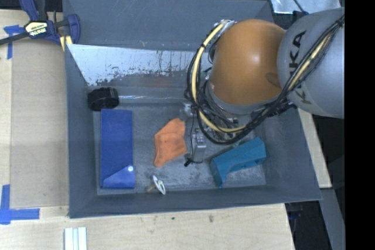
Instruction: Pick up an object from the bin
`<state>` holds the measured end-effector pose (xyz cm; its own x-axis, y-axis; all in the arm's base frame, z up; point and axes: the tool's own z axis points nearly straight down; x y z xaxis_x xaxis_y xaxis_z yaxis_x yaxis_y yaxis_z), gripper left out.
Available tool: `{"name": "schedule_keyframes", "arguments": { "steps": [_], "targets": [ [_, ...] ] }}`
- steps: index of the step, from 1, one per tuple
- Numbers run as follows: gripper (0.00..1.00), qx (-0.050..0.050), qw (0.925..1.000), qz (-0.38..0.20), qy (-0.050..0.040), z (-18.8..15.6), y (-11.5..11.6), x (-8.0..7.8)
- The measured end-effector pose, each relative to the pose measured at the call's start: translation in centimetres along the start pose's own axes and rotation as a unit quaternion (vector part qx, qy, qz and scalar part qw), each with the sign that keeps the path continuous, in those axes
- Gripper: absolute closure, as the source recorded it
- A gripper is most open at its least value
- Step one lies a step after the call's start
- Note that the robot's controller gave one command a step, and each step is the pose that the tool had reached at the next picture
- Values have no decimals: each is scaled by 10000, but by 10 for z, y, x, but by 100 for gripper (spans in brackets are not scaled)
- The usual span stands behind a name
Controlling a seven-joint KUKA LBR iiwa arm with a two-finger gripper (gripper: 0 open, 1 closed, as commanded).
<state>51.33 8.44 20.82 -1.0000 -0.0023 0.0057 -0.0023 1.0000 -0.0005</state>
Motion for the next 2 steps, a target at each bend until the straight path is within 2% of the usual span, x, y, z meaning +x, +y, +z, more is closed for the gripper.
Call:
{"name": "schedule_keyframes", "arguments": {
  "steps": [1,2],
  "targets": [
    [0,-6,10000,12,-42,-5,0,-2],
    [0,-2,9987,-511,-60,32,1,-28]
  ]
}}
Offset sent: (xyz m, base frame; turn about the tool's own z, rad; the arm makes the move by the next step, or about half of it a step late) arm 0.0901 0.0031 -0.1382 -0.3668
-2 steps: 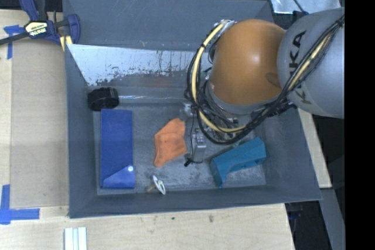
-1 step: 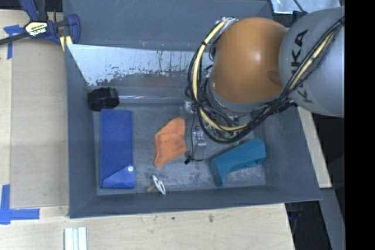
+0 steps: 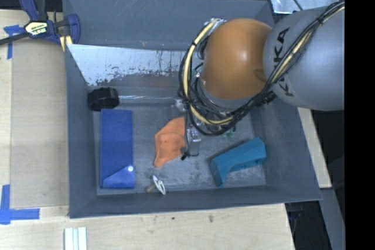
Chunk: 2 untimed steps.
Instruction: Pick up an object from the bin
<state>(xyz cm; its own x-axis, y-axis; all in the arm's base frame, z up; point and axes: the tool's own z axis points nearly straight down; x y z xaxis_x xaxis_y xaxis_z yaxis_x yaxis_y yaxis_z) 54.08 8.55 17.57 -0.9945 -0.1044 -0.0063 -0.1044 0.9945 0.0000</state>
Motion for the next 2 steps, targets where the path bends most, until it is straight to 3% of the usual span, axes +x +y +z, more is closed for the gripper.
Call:
{"name": "schedule_keyframes", "arguments": {
  "steps": [1,2],
  "targets": [
    [0,-2,9972,-749,-10,30,0,-57],
    [0,-5,9845,-1754,18,43,-6,-50]
  ]
}}
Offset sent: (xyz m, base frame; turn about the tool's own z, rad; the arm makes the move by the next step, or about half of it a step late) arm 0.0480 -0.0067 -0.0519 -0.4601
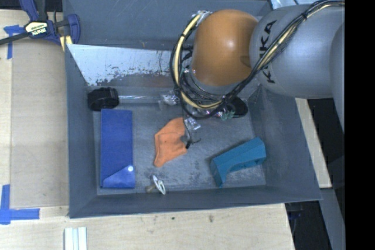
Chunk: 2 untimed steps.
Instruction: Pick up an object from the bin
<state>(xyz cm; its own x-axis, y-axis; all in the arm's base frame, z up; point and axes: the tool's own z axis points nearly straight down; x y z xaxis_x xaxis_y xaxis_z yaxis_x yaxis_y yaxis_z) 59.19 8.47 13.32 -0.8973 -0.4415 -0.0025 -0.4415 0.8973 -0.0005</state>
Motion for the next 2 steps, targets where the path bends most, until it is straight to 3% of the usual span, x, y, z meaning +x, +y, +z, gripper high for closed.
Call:
{"name": "schedule_keyframes", "arguments": {
  "steps": [1,2],
  "targets": [
    [0,1,9992,-406,-6,62,2,-5],
    [100,1,9712,-2381,-25,61,0,-12]
  ]
}}
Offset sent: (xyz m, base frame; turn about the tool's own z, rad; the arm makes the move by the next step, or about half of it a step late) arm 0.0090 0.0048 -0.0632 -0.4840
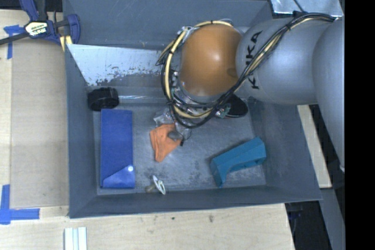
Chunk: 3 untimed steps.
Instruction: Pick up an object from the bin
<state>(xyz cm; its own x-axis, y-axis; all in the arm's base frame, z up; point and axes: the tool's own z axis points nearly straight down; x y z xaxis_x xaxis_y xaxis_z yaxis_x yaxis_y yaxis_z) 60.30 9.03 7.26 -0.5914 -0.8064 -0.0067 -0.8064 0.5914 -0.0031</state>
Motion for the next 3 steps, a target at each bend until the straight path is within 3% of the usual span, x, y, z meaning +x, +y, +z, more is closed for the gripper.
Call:
{"name": "schedule_keyframes", "arguments": {
  "steps": [3],
  "targets": [
    [100,1,10000,13,-2,-2,0,0]
  ]
}}
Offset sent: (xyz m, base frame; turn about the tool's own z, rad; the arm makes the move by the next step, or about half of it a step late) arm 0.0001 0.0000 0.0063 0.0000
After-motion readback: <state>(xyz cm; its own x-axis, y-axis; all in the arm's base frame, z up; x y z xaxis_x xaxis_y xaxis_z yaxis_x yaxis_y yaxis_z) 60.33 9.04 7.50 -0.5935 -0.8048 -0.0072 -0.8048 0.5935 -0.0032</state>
